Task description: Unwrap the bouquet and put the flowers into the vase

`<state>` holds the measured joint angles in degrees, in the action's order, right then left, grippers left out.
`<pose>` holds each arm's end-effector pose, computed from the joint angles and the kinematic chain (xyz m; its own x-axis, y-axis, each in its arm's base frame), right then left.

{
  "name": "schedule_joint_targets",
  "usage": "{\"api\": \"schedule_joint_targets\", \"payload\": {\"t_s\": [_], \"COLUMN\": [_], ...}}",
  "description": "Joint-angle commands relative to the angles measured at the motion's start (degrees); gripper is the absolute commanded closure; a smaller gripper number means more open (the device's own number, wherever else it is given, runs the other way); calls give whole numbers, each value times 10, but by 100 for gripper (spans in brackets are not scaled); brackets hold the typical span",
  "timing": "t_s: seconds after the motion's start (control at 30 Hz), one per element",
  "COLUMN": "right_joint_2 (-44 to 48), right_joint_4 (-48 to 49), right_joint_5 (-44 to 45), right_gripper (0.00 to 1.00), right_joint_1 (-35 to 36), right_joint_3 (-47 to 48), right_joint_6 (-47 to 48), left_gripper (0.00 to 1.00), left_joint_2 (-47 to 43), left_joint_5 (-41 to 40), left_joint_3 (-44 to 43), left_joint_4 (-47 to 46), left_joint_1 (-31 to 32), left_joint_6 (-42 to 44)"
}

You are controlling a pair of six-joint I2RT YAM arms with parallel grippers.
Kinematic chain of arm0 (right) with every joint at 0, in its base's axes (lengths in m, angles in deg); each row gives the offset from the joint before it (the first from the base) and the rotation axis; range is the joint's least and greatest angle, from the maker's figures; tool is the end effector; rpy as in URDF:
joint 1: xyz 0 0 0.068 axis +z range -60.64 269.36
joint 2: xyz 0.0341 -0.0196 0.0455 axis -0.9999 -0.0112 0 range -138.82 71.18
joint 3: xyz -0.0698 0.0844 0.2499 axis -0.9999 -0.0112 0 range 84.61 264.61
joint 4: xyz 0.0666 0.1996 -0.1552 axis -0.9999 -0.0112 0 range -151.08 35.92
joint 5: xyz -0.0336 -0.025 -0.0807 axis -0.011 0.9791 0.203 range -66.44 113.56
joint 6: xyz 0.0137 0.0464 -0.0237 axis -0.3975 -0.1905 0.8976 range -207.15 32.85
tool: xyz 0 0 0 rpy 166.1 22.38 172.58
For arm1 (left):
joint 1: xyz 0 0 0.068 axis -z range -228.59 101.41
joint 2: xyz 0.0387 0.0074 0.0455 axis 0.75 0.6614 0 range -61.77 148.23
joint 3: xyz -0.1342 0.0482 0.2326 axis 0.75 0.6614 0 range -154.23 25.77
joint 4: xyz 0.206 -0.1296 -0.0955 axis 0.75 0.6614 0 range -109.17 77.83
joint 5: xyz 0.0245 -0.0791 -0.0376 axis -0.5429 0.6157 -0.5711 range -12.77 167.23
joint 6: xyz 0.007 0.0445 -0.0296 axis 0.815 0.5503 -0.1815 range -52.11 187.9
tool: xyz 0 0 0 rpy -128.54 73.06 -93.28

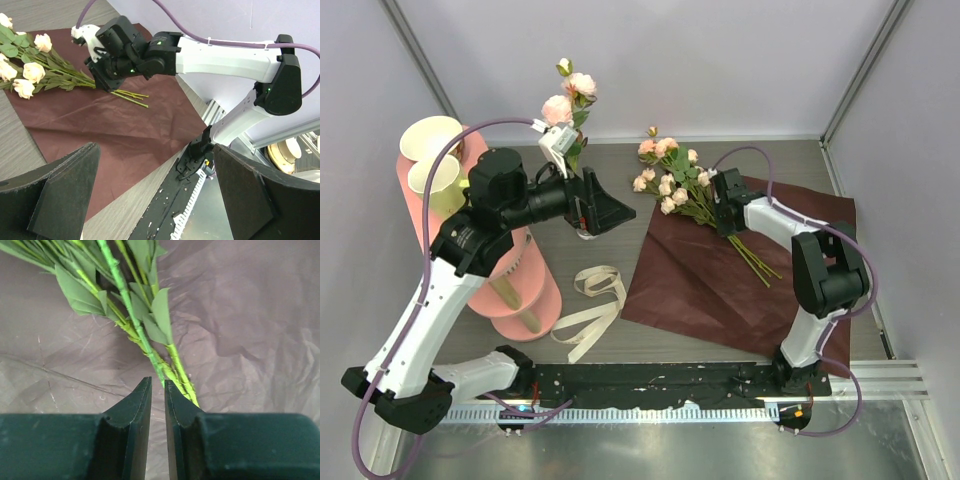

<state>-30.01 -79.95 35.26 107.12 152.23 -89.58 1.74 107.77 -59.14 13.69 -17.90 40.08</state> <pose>0.3487 0.1041 0.1933 -0.8278 -0.2216 -0.5154 -0.1656 0.9743 -0.1530 0.1722 -0.1233 0.4742 -0.5562 -0.1372 -0.8197 0.6879 0.4775 -0.5466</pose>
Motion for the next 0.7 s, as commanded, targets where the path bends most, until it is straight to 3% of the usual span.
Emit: {"api": "schedule_joint_targets", "payload": {"t_s": [0.0,0.2,0.67], "right_joint_2": [-16,-33,10], "right_joint_4": [-5,0,-24], "right_joint_5": [24,37,94], "right_gripper": [78,77,63], "right_joint_1": [12,13,40], "right_joint_3": [-5,-7,5], "right_joint_6": [13,16,23], "left_gripper": [0,0,0], "left_joint_2": [-1,0,-1], "left_joint_5": [17,17,21], "left_joint_3": [1,4,10], "left_joint_4": [-19,-17,-22], "left_joint_1": [-2,-2,-2], "left_joint_6": [12,11,7]}}
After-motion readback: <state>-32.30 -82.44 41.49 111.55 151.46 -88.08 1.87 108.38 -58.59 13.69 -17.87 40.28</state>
